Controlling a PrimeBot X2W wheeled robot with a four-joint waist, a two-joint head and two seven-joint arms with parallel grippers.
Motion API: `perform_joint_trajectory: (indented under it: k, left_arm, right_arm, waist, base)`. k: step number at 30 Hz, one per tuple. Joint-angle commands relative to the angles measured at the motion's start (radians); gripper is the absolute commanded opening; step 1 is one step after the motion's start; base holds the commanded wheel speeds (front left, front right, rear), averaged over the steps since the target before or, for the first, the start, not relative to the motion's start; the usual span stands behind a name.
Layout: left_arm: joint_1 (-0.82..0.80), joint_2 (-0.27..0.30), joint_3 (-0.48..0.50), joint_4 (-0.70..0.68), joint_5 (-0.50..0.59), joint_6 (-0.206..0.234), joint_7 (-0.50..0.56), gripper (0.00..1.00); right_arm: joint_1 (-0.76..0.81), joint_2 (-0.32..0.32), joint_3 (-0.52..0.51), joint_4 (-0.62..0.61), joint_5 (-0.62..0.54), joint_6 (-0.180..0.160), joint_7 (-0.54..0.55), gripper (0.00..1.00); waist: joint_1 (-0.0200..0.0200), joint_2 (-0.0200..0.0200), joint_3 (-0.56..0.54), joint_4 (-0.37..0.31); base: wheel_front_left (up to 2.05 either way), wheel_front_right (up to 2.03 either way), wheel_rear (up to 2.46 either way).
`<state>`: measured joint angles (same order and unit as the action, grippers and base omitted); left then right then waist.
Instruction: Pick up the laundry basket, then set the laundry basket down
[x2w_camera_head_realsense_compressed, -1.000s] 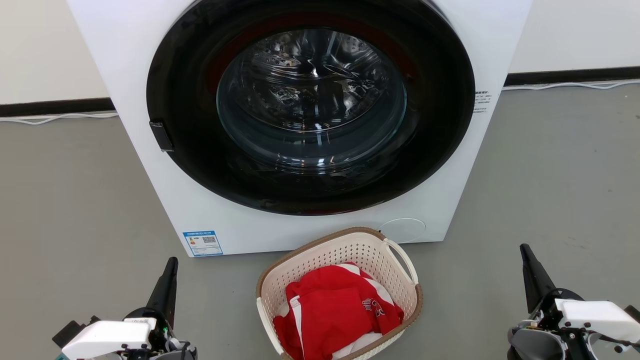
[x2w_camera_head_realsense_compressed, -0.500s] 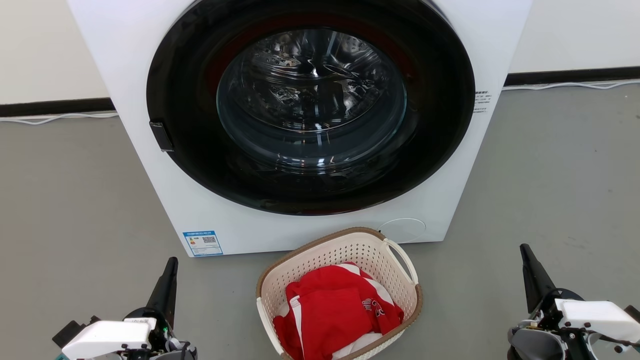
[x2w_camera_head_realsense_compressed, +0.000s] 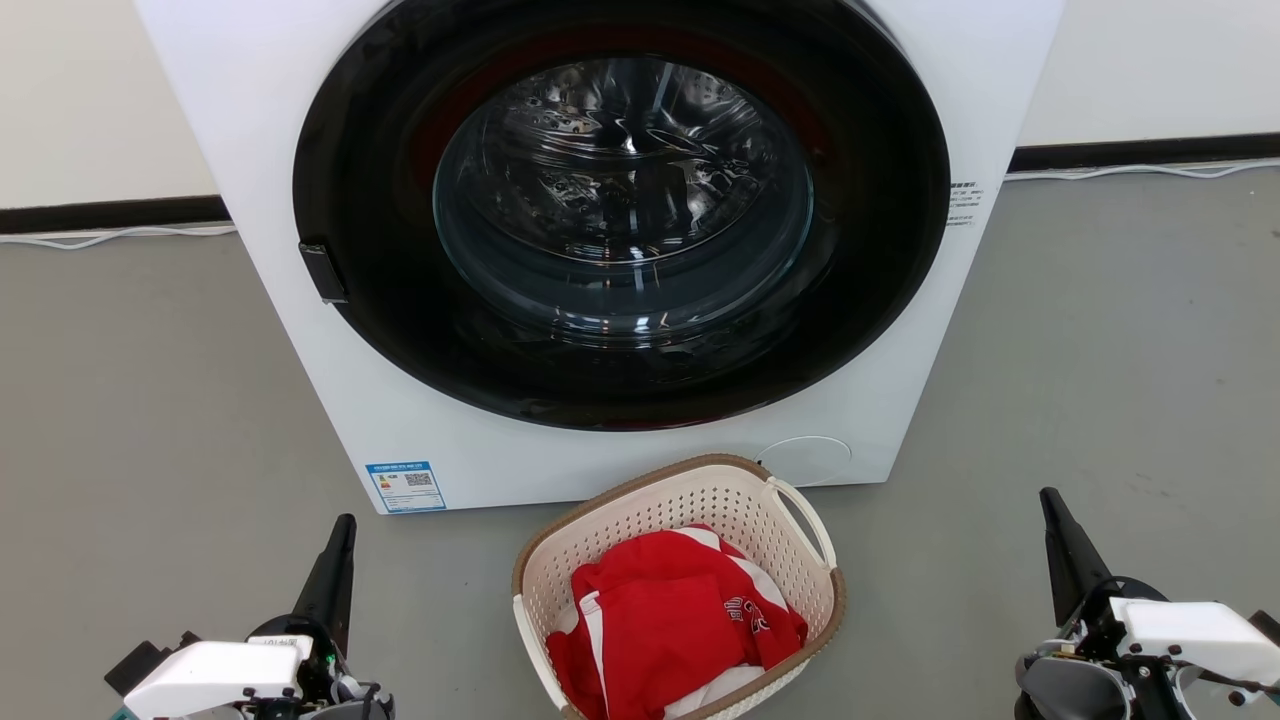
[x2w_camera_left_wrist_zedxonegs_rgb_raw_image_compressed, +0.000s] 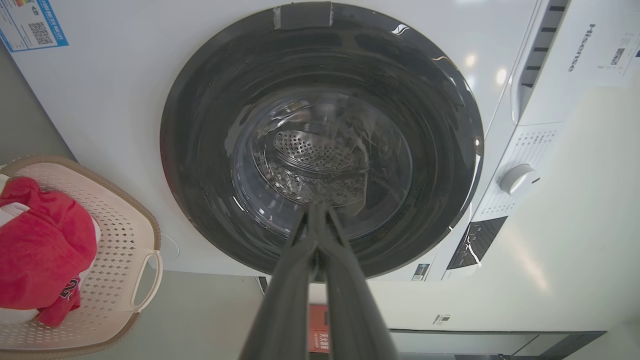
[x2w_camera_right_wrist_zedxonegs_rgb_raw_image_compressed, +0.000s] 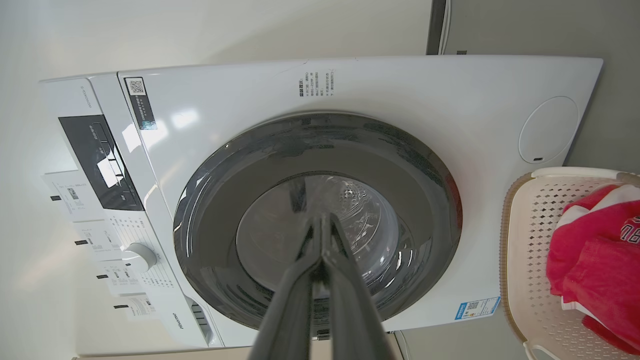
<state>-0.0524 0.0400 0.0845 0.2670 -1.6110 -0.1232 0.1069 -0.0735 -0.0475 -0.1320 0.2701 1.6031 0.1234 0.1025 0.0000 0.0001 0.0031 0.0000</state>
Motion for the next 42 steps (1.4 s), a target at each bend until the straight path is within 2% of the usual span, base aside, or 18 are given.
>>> perform_joint_trajectory:
  k: [1, 42]
  left_arm:
    - [-0.056, 0.010, 0.029, -0.022, 0.002, -0.007, 0.006, 0.00]
    - [-0.056, 0.010, 0.029, -0.022, 0.002, -0.007, 0.006, 0.00]
  right_arm:
    - [-0.034, -0.003, 0.018, -0.025, 0.006, 0.007, 0.011, 0.00]
    - [-0.034, -0.003, 0.019, -0.025, 0.006, 0.007, 0.010, 0.00]
  waist:
    - [0.0000, -0.0001, 0.000, 0.000]
    - [0.0000, -0.0001, 0.000, 0.000]
  base:
    - [0.00, 0.00, 0.00]
    - [0.00, 0.00, 0.00]
